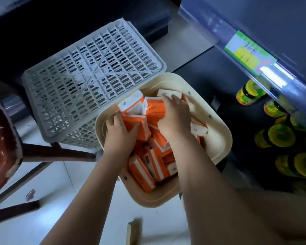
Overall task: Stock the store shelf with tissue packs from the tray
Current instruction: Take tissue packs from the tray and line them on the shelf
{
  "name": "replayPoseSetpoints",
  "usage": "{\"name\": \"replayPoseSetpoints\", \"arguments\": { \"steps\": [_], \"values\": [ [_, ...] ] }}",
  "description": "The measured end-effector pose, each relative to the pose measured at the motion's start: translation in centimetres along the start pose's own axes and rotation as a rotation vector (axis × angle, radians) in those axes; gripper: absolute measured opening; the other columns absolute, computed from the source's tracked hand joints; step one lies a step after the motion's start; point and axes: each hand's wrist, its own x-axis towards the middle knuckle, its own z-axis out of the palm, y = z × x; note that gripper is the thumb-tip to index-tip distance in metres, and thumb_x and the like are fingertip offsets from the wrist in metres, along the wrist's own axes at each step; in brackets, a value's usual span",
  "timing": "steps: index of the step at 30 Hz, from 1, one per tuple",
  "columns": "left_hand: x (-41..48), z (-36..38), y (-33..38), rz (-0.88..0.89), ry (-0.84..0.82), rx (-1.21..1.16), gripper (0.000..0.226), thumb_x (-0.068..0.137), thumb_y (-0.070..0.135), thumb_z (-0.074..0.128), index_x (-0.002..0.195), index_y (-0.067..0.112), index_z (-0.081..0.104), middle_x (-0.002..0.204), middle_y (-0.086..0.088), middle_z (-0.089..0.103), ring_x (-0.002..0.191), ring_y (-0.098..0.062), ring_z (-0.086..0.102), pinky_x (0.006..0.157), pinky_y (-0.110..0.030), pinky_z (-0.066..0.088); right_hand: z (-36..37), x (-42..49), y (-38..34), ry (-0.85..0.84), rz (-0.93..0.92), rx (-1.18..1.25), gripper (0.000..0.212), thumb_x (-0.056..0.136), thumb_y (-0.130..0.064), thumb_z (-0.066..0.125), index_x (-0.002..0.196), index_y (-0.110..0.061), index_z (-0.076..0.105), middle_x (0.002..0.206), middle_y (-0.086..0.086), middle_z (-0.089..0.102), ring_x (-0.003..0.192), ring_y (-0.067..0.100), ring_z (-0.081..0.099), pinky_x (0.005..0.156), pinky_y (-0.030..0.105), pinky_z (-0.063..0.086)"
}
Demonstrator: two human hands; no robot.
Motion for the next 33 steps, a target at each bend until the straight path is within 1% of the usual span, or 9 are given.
{"name": "replayPoseSetpoints", "arguments": {
  "steps": [3, 6, 9, 12, 18, 22, 26, 29, 33],
  "values": [
    [0.1, -0.2, 0.3, -0.013, -0.022, -0.071, 0.087, 0.086, 0.041, 0.079, 0.154, 0.016, 0.031, 0.154, -0.014, 0.036, 0.141, -0.031, 0.040, 0.110, -0.041, 0.036, 0.6, -0.4, 0.0, 0.077, 0.002, 0.033, 0.051, 0.089, -0.018, 0.071, 0.137, -0.025, 0.055, 0.136, 0.001, 0.057, 0.128, 0.027, 0.051, 0.106, 0.045, 0.047],
    [1.0, -0.4, -0.1, 0.040, -0.033, -0.013, 0.083, 0.076, 0.030, 0.084, 0.147, 0.015, 0.042, 0.143, -0.013, 0.047, 0.135, -0.031, 0.044, 0.109, -0.038, 0.037, 1.0, -1.4, 0.4, 0.191, 0.009, 0.018, 0.032, 0.089, -0.023, 0.075, 0.115, -0.021, 0.056, 0.114, 0.001, 0.063, 0.108, 0.025, 0.060, 0.092, 0.044, 0.055],
    [1.6, -0.4, -0.8, 0.144, -0.076, 0.019, 0.044, 0.071, 0.019, 0.079, 0.113, 0.015, 0.066, 0.107, -0.004, 0.068, 0.106, -0.027, 0.063, 0.080, -0.026, 0.043, 0.7, -1.4, 1.1, 0.185, 0.035, 0.095, 0.031, 0.088, -0.025, 0.076, 0.112, -0.021, 0.057, 0.111, 0.000, 0.065, 0.107, 0.026, 0.060, 0.091, 0.044, 0.054],
    [0.8, -0.5, -0.7, 0.148, -0.174, 0.054, 0.036, 0.074, 0.016, 0.081, 0.106, 0.014, 0.064, 0.089, 0.003, 0.066, 0.091, -0.025, 0.064, 0.073, -0.031, 0.042, -0.7, -1.6, 1.3, 0.210, 0.078, 0.304, 0.033, 0.086, -0.024, 0.078, 0.115, -0.020, 0.062, 0.116, -0.001, 0.066, 0.113, 0.025, 0.058, 0.096, 0.039, 0.050],
    [-1.7, -1.7, 0.8, 0.180, -0.128, -0.097, 0.039, 0.082, 0.022, 0.083, 0.115, 0.020, 0.063, 0.095, 0.005, 0.067, 0.085, -0.014, 0.064, 0.065, -0.026, 0.045, -6.3, -3.7, 1.0, 0.183, 0.125, 0.588, 0.036, 0.088, -0.028, 0.073, 0.123, -0.026, 0.065, 0.110, -0.009, 0.069, 0.102, 0.015, 0.065, 0.088, 0.031, 0.051],
    [-3.7, -3.8, 3.0, 0.177, -0.103, -0.354, 0.032, 0.083, 0.022, 0.082, 0.109, 0.024, 0.064, 0.096, 0.001, 0.074, 0.076, -0.011, 0.068, 0.060, -0.023, 0.049, -10.6, -6.1, 1.2, 0.320, 0.071, 0.737, 0.023, 0.086, -0.026, 0.075, 0.107, -0.032, 0.067, 0.098, -0.012, 0.073, 0.090, 0.006, 0.069, 0.072, 0.018, 0.052],
    [-6.2, -6.3, 6.2, 0.236, -0.157, -0.626, 0.032, 0.082, 0.021, 0.083, 0.112, 0.022, 0.070, 0.096, -0.005, 0.078, 0.088, -0.028, 0.077, 0.075, -0.043, 0.062, -16.5, -9.4, 2.2, 0.465, 0.021, 0.710, 0.025, 0.082, -0.028, 0.073, 0.106, -0.034, 0.068, 0.097, -0.016, 0.074, 0.095, 0.004, 0.070, 0.093, 0.038, 0.057],
    [-8.6, -7.8, 9.3, 0.319, -0.207, -0.775, 0.028, 0.089, 0.009, 0.079, 0.114, 0.014, 0.068, 0.097, -0.008, 0.079, 0.088, -0.030, 0.077, 0.073, -0.042, 0.063, -22.0, -12.6, 2.9, 0.543, -0.042, 0.660, 0.028, 0.078, -0.025, 0.067, 0.105, -0.035, 0.069, 0.098, -0.015, 0.075, 0.094, 0.006, 0.071, 0.090, 0.045, 0.059],
    [-11.8, -8.6, 13.4, 0.499, -0.238, -0.865, 0.028, 0.089, 0.005, 0.078, 0.114, 0.011, 0.066, 0.099, -0.007, 0.078, 0.089, -0.022, 0.076, 0.069, -0.030, 0.059, -28.8, -17.5, 4.7, 0.678, -0.152, 0.598, 0.036, 0.084, -0.007, 0.067, 0.100, -0.040, 0.065, 0.097, -0.017, 0.075, 0.095, 0.001, 0.071, 0.091, 0.030, 0.057]
  ]
}}
